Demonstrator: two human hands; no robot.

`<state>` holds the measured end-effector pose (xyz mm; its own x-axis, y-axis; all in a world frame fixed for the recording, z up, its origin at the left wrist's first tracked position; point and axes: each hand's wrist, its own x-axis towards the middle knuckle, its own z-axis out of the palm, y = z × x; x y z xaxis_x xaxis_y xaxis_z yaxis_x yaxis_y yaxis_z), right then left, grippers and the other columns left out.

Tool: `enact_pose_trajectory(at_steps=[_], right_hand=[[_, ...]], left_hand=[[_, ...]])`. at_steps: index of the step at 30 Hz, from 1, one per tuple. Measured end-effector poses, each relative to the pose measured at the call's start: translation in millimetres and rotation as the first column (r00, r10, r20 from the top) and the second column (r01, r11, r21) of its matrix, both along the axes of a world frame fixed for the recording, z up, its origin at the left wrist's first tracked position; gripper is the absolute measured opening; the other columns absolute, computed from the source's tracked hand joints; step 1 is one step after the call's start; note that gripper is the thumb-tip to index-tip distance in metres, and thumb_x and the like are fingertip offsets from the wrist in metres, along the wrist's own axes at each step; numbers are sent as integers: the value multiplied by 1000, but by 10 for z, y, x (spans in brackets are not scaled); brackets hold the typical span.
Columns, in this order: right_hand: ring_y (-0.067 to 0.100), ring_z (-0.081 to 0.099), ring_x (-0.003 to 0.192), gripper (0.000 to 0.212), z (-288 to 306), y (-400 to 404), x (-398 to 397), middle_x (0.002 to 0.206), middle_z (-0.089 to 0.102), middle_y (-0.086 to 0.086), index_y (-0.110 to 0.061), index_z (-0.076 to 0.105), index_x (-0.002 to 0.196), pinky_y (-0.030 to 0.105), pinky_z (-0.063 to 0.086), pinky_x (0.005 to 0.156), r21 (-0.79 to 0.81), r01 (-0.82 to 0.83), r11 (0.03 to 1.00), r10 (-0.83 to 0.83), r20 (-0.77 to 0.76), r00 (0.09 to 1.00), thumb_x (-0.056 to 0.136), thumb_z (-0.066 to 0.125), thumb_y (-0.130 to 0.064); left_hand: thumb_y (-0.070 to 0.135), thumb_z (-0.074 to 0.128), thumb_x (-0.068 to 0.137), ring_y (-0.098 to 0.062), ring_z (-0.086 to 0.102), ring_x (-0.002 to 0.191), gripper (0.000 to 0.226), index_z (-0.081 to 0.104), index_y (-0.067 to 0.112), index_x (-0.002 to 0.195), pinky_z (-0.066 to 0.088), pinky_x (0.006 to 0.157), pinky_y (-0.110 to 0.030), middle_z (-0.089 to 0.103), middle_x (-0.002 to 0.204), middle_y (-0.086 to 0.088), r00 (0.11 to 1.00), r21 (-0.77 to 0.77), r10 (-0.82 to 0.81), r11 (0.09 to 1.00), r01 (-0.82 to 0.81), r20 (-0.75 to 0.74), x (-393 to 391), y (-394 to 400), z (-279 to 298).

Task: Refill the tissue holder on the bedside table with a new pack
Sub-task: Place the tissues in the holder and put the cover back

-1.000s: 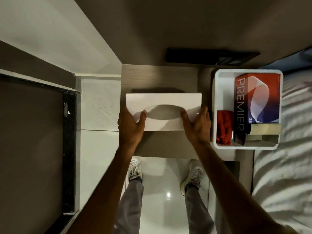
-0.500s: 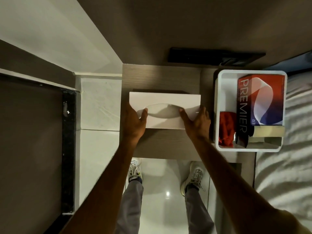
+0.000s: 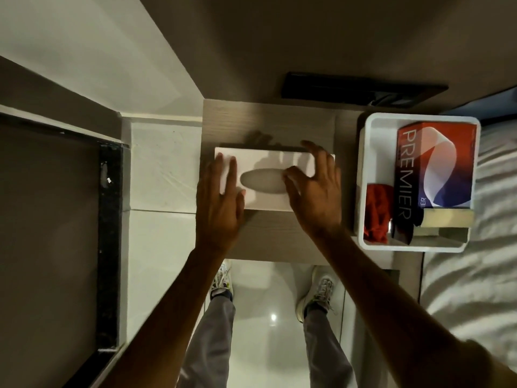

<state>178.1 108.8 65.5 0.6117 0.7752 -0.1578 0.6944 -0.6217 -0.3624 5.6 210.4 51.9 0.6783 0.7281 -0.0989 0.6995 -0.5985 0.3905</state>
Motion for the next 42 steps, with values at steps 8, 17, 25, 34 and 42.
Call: enact_pose_trajectory(at_steps=[8, 17, 25, 34, 42], right_hand=[[35, 23, 153, 37, -174, 349, 33, 162, 37, 6, -18, 77, 110, 55, 24, 125, -172, -201, 965, 194, -56, 979, 76, 86, -30], [36, 33, 147, 20, -48, 292, 46, 157, 46, 9, -16, 80, 92, 55, 31, 121, -146, -279, 949, 287, 35, 957, 78, 86, -29], [31, 42, 143, 20, 313, 218, 127, 151, 49, 8, -16, 73, 106, 42, 37, 116, -41, -146, 988, 146, 1, 989, 98, 65, -32], [28, 49, 138, 31, 375, 187, 100, 147, 51, 9, -16, 72, 120, 44, 43, 113, -15, -138, 990, 137, -54, 989, 96, 68, -35], [26, 55, 125, 40, 280, -283, -24, 139, 53, 9, -16, 62, 130, 45, 58, 93, 32, 179, 983, -176, -73, 982, 95, 66, -34]], left_hand=[[48, 23, 106, -32, 2, 164, 68, 8, 20, 167, 21, 131, -54, -4, 177, -11, 962, -155, -60, 988, 19, -267, 15, -6, -38], [44, 24, 110, -32, -11, 164, 67, -6, 21, 166, 11, 133, -49, -17, 175, -10, 933, -186, -88, 982, 23, -350, 64, -7, -2], [45, 24, 109, -32, -6, 164, 65, 2, 22, 167, 11, 133, -51, -9, 176, -10, 945, -171, -84, 985, 30, -317, 54, 1, -14], [46, 32, 108, -36, 11, 163, 66, 19, 17, 165, 25, 130, -57, 6, 176, -14, 986, -177, -68, 983, 40, -154, -33, 9, -51], [29, 55, 105, -36, 13, 162, 73, 18, 14, 166, 35, 124, -60, 12, 175, -15, 993, -156, -72, 986, 57, -89, -144, -15, -31]])
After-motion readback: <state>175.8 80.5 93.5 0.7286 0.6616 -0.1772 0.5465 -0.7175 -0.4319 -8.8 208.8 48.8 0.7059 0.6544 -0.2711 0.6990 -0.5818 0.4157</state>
